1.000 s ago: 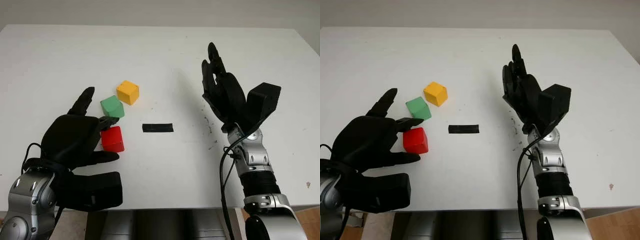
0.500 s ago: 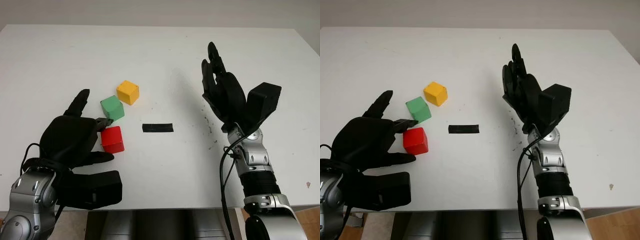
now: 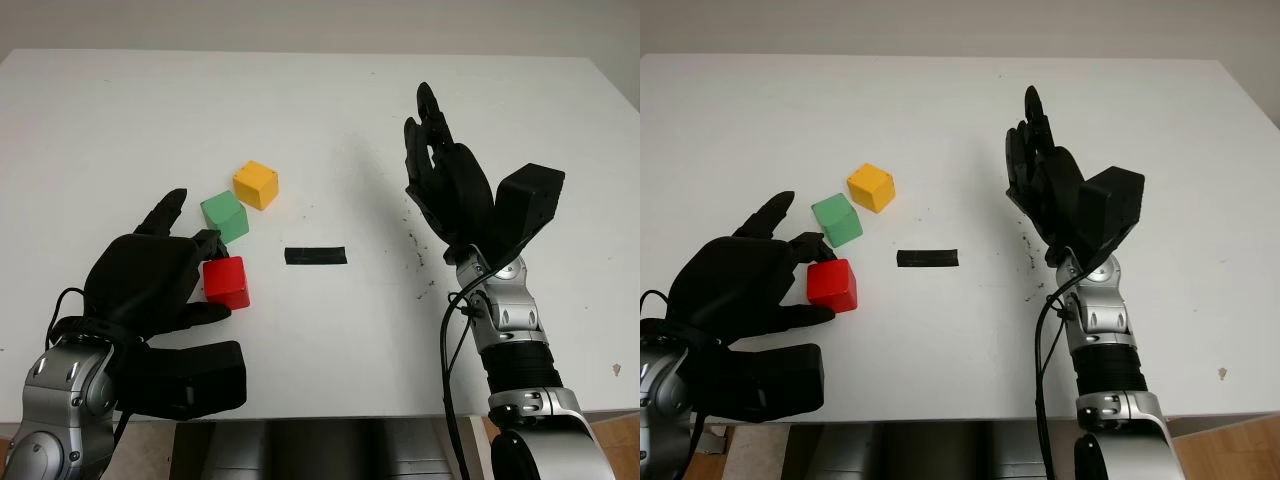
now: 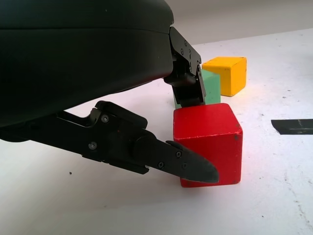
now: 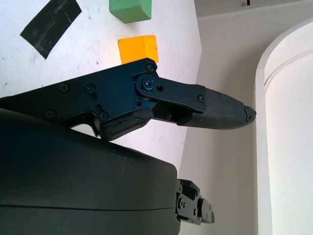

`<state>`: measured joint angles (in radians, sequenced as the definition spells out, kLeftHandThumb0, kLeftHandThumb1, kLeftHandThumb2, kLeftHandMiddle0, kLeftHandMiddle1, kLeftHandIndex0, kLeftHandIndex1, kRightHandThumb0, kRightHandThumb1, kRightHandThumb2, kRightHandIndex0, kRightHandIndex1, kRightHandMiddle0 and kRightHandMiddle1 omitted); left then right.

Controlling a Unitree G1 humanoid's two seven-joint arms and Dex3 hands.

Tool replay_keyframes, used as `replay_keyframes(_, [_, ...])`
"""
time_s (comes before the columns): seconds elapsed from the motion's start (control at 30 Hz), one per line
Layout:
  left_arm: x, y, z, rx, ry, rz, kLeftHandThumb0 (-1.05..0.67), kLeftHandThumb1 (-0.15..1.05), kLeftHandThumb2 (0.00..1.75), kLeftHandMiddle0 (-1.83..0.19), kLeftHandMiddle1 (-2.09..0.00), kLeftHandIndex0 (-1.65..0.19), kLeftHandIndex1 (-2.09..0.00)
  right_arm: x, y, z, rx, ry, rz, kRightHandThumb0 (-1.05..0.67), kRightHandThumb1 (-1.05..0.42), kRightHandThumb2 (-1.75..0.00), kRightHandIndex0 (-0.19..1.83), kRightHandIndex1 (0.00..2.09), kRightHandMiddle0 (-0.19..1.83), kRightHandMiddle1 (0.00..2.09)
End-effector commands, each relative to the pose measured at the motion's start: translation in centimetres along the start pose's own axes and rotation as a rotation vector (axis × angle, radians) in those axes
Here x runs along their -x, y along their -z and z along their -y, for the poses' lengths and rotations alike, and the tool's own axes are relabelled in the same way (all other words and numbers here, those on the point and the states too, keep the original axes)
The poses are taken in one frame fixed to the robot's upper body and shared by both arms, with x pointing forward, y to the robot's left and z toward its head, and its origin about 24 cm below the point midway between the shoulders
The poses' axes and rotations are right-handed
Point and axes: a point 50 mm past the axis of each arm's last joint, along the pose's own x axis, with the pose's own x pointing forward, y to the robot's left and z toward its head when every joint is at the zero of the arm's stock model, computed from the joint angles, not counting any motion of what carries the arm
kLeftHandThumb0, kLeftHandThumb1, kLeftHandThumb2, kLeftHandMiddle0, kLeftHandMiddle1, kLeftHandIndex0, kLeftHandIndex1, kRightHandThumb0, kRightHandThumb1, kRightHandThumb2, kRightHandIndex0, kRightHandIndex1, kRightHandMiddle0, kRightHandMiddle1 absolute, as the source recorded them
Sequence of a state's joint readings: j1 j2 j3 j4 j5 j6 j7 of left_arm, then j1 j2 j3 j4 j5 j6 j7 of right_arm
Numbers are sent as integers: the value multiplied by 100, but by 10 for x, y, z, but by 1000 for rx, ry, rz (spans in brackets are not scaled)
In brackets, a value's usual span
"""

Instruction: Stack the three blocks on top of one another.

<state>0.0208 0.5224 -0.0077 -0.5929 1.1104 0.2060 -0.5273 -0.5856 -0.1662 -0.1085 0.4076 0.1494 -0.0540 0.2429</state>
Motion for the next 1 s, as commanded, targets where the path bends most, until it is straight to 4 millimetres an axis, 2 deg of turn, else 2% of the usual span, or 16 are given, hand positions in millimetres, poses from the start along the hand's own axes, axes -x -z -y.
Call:
replay_keyframes(0.0, [0,-2,2,14,-7,8,-68,105,6,5,-6,-23,-109,-1,-6,1,11,0,19,-75,-105,-65,-19,0,-19,0])
replay_keyframes(0.23, [-1,-5,8,49,-119,11,-55,105,18,-8,-7,-24,-123,-1,-7,1,18,3,17,-74,-105,-65,-19,0,-19,0])
replay_keyframes(0.3, [-2,-6,9,72,-144,24,-46,105,22,-10,-6,-21,-131,-1,-8,1,11,3,21,-74,-105,-66,-19,0,-19,0])
replay_keyframes(0.4, [-2,-8,9,100,-193,63,-36,105,21,-10,-5,-16,-144,0,-8,2,1,3,26,-73,-105,-65,-19,0,-19,0])
replay_keyframes(0.53, [-3,-9,7,88,-233,130,-32,105,16,-6,-5,-12,-152,0,-6,2,-6,6,22,-73,-105,-63,-19,0,-19,0])
replay_keyframes(0.7, [-8,-8,-4,89,-240,194,-32,105,13,-5,-5,-14,-158,0,-5,2,-6,4,18,-74,-105,-62,-19,0,-19,0])
replay_keyframes(0.97, [-38,-8,-39,154,-139,314,-35,104,7,-9,-6,-20,-162,0,-6,-1,-5,4,12,-74,-105,-62,-19,0,-19,0])
